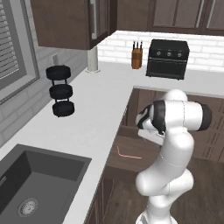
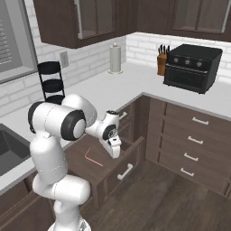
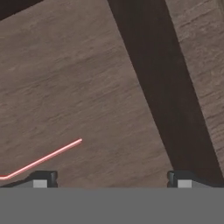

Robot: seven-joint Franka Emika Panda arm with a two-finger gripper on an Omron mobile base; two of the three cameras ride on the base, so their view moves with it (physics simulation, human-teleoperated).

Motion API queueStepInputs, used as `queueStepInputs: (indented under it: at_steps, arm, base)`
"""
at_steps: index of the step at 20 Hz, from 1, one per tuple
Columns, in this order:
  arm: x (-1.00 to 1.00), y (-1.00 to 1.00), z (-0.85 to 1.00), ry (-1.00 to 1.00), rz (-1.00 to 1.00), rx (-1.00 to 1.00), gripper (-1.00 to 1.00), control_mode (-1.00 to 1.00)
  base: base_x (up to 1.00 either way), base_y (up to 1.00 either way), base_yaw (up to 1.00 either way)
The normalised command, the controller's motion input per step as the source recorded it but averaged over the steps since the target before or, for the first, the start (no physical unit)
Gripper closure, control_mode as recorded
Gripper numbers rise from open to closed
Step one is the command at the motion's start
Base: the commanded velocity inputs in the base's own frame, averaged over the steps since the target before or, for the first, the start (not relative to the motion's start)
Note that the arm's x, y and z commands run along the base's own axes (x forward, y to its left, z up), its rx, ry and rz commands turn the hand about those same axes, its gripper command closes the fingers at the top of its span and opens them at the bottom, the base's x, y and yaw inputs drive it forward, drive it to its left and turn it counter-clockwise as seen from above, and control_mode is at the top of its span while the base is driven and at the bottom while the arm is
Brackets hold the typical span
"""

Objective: Take a straw from the drawer in front and place it inside the glass cup on the dining counter.

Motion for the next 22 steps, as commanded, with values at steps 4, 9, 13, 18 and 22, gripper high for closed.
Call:
queueStepInputs:
  at_steps: [4, 9, 13, 18, 22]
  arm:
    - [0.00, 0.00, -0.37, 0.01, 0.04, -0.03, -1.00, -1.00]
    - [0.00, -0.03, -0.30, 0.00, 0.05, -0.01, -1.00, -1.00]
    - [-0.14, -0.39, -0.18, 0.00, 0.04, 0.00, -1.00, -1.00]
    - [-0.36, -0.75, -0.08, 0.00, 0.01, -0.01, -1.00, -1.00]
    - [-0.67, -1.00, 0.00, -0.05, 0.00, -0.05, -1.00, -1.00]
  base:
    - [0.00, 0.00, 0.00]
    - [0.00, 0.00, 0.00]
    - [0.00, 0.00, 0.00]
    - [0.00, 0.00, 0.00]
    - [0.00, 0.00, 0.00]
